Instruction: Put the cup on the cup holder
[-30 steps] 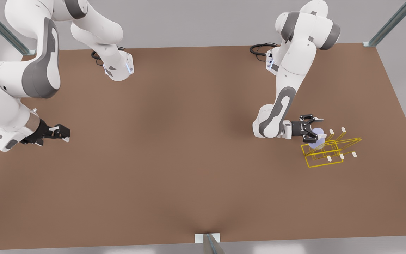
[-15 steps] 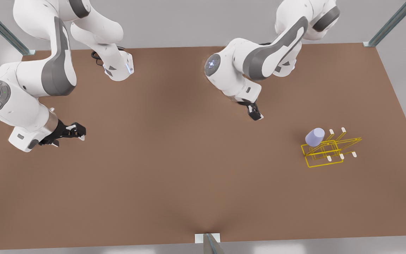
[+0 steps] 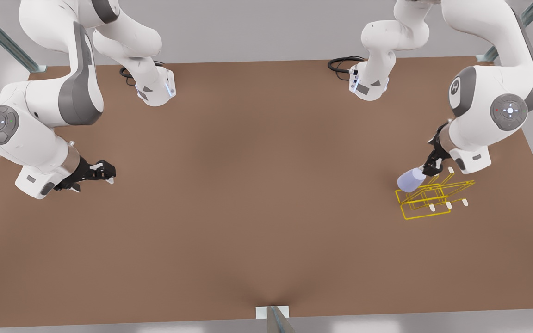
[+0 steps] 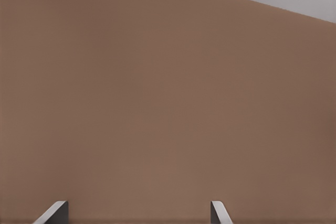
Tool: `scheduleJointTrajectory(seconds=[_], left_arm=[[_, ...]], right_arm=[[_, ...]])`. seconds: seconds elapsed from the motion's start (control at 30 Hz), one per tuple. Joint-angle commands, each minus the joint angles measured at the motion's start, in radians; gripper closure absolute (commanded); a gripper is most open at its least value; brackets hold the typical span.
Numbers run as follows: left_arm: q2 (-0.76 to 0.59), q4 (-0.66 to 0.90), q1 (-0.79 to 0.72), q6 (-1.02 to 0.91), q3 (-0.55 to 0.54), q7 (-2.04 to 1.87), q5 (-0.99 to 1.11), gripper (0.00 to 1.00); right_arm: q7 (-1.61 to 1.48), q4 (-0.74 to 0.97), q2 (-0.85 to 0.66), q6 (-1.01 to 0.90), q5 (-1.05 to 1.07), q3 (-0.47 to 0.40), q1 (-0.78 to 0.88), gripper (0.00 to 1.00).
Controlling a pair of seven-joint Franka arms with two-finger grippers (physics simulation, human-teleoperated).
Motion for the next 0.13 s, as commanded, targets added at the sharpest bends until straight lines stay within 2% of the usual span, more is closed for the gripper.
scheduleJointTrajectory(seconds=[0.0, 0.1], left_arm=[[0.09, 0.101, -0.074, -0.045, -0.001, 1.082, -0.015, 0.0], [0.122, 0.151, -0.075, -0.064, -0.007, 1.082, -0.022, 0.0]], right_arm=[[0.002, 0.0, 0.0, 0.0, 0.0, 0.0, 0.0, 0.0], [0.002, 0.0, 0.0, 0.0, 0.0, 0.0, 0.0, 0.0]])
